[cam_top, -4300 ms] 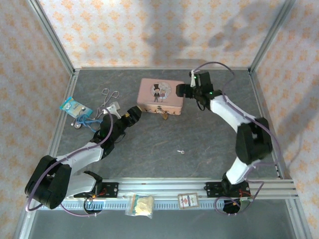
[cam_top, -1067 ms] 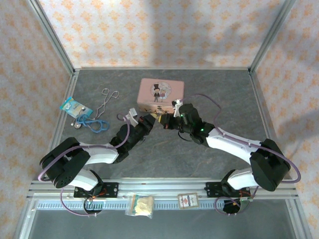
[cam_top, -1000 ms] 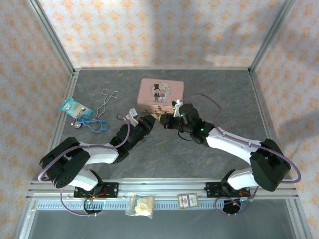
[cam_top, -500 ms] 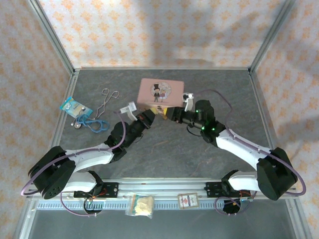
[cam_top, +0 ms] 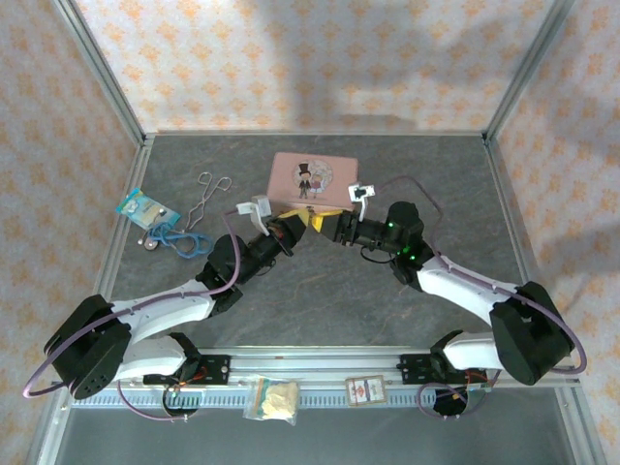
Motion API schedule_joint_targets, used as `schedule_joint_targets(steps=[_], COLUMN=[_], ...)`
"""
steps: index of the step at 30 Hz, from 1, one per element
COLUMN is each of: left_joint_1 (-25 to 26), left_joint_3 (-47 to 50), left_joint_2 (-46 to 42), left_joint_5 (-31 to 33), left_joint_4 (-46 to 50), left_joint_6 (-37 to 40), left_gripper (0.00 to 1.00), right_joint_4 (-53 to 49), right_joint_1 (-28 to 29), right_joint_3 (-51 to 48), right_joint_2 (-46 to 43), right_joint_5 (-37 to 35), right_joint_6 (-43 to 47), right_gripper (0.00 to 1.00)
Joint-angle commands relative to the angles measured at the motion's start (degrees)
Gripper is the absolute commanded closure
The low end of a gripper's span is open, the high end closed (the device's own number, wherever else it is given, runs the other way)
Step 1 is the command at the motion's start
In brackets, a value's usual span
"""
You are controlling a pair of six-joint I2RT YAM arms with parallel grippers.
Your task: Unlock the padlock with the key
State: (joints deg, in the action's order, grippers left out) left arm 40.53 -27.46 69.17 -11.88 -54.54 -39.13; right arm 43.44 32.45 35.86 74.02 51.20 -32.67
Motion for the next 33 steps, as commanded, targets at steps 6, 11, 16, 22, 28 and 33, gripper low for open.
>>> schedule_joint_targets(steps=[6, 11, 16, 22, 28, 33], left_joint_1=[0.23, 0.33, 0.4, 0.35, 0.04, -5.91], left_joint_3=[0.67, 1.05, 1.54, 2.01, 2.87, 5.07], left_joint_2=[1.61, 2.61, 3.53, 4.55, 2.69, -0.54], left_joint_5=[-2.96, -3.72, -4.61, -4.67, -1.02, 2.83], left_joint_4=[-7.66, -10.49, -13.32, -15.15, -13.35, -7.06], left_joint_6=[-2.8, -4.99, -7.04, -8.59, -9.03, -13.25], left_gripper=[1.0, 1.0, 1.0, 1.0, 0.34, 0.01], right_joint_4=[8.32, 9.38, 10.2, 12.02, 8.09, -0.92], right_joint_1=[-0.19, -0.18, -0.12, -0.12, -0.28, -0.21], right_joint_3=[-1.07, -0.97, -1.42, -2.54, -2.81, -2.3], right_joint_2=[1.11, 1.5, 1.62, 1.07, 0.05, -1.54], right_joint_5=[4.07, 4.26, 4.24, 2.91, 0.48, -3.47], right_joint_6=[-2.79, -3.0, -3.45, -3.86, -0.35, 5.92], right_gripper=[0.67, 0.73, 0.77, 0.9, 1.0, 1.0])
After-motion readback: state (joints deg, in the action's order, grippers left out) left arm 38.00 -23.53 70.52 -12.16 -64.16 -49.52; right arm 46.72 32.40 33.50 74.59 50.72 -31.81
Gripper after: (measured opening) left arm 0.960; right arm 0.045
